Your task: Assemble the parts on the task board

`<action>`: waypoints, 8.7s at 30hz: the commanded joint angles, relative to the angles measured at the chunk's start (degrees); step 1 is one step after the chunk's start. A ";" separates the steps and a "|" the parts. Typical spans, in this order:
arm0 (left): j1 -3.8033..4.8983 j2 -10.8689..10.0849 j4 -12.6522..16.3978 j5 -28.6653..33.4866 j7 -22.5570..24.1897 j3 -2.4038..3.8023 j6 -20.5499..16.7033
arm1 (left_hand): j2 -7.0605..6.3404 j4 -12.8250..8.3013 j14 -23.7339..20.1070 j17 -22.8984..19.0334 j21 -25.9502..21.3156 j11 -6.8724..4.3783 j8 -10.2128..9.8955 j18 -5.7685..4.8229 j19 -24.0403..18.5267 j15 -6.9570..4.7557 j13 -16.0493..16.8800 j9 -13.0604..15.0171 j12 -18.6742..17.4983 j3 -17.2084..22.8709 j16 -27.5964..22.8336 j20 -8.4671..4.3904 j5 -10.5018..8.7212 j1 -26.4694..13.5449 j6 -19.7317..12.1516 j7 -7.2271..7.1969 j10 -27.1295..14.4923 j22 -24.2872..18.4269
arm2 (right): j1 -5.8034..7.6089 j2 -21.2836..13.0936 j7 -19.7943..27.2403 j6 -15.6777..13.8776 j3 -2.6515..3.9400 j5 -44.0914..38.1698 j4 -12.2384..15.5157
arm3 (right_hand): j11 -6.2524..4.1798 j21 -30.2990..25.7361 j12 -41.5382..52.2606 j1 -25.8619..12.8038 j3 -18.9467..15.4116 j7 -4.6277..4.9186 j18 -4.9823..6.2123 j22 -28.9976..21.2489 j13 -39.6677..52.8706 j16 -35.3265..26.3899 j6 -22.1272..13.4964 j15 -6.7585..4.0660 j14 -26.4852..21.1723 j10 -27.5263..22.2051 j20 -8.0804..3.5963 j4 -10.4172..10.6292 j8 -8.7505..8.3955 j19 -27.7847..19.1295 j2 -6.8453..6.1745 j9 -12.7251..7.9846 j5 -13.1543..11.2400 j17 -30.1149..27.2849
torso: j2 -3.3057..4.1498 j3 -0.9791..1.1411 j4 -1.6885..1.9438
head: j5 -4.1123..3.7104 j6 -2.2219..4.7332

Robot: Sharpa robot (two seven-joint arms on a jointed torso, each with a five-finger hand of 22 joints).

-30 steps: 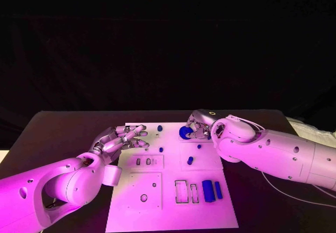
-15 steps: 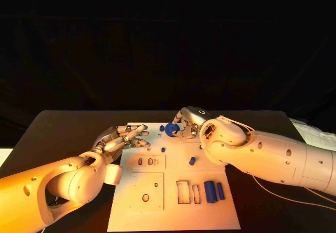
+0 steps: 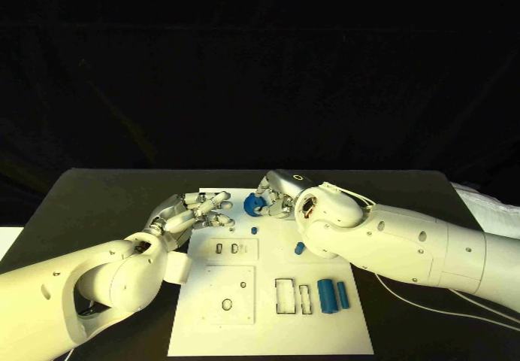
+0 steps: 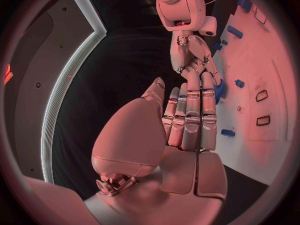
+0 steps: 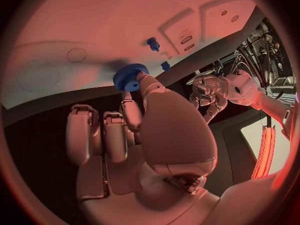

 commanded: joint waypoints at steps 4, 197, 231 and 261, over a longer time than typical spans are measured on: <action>0.06 0.21 0.11 -0.25 0.38 0.04 1.22 | 0.09 -0.45 -0.33 0.07 -0.29 0.18 -0.15 0.57 -0.32 0.09 -0.01 -0.06 -0.38 -0.05 -0.23 0.06 -0.26 0.11 -0.12 0.33 -0.17 -0.10 | -0.09 1.17 0.30 1.53 -0.20 -0.68 -1.15 | -0.11 0.28 -0.27 -0.70 0.42 -1.03 -0.40 0.18 0.13 0.16 1.94 -0.10 4.73 0.00 -0.01 -0.13 -0.10 0.44 -0.02 1.11 -0.54 8.65 | 0.01 0.02 0.04 | 0.13 -0.07; -0.08 1.40 -2.22 -0.24 -0.47 -0.08 2.14 | 0.17 -0.83 -0.54 0.69 -0.35 0.35 -0.54 0.59 -0.46 0.22 0.00 -0.08 -0.89 -0.23 -0.54 0.19 -0.26 0.30 -0.38 0.52 -0.41 -0.18 | -2.67 -16.77 22.12 3.22 0.86 10.37 -4.70 | 1.48 1.22 -3.08 1.89 0.28 0.69 -0.70 2.26 0.17 1.23 -1.31 1.45 5.18 -1.46 1.63 -1.63 -1.60 0.70 1.07 0.04 -6.47 11.49 | -0.74 2.13 -2.63 | 1.05 -1.32; -0.08 1.34 -2.47 -0.24 -0.40 -0.08 2.03 | 0.17 -0.83 -0.54 0.69 -0.35 0.35 -0.54 0.59 -0.46 0.22 0.00 -0.08 -0.89 -0.23 -0.54 0.19 -0.26 0.30 -0.38 0.52 -0.41 -0.18 | -2.88 -16.22 21.70 -0.05 0.88 12.01 -4.59 | -0.25 1.35 -2.93 3.45 4.17 -1.43 -0.74 2.56 0.49 1.39 3.63 0.02 5.27 -0.90 0.37 -3.79 0.50 0.85 5.17 0.82 -11.39 11.89 | -0.80 2.14 -2.58 | 1.17 -1.65; -0.07 1.31 -7.19 0.36 0.73 -0.08 1.53 | 0.31 -0.95 -0.57 0.89 -0.35 0.36 -0.60 0.61 -0.49 0.23 0.02 -0.06 -0.99 -0.21 -0.62 0.22 -0.24 0.40 -0.35 0.52 -0.38 -0.20 | -3.86 -4.82 3.10 1.31 -0.41 8.70 9.26 | -0.17 0.81 -10.86 1.68 5.72 -1.26 -0.57 1.60 -4.94 0.38 3.06 -0.03 4.86 -4.09 0.15 -5.15 0.36 0.39 5.00 0.83 -11.30 10.16 | -2.12 0.55 -0.58 | 2.36 -3.86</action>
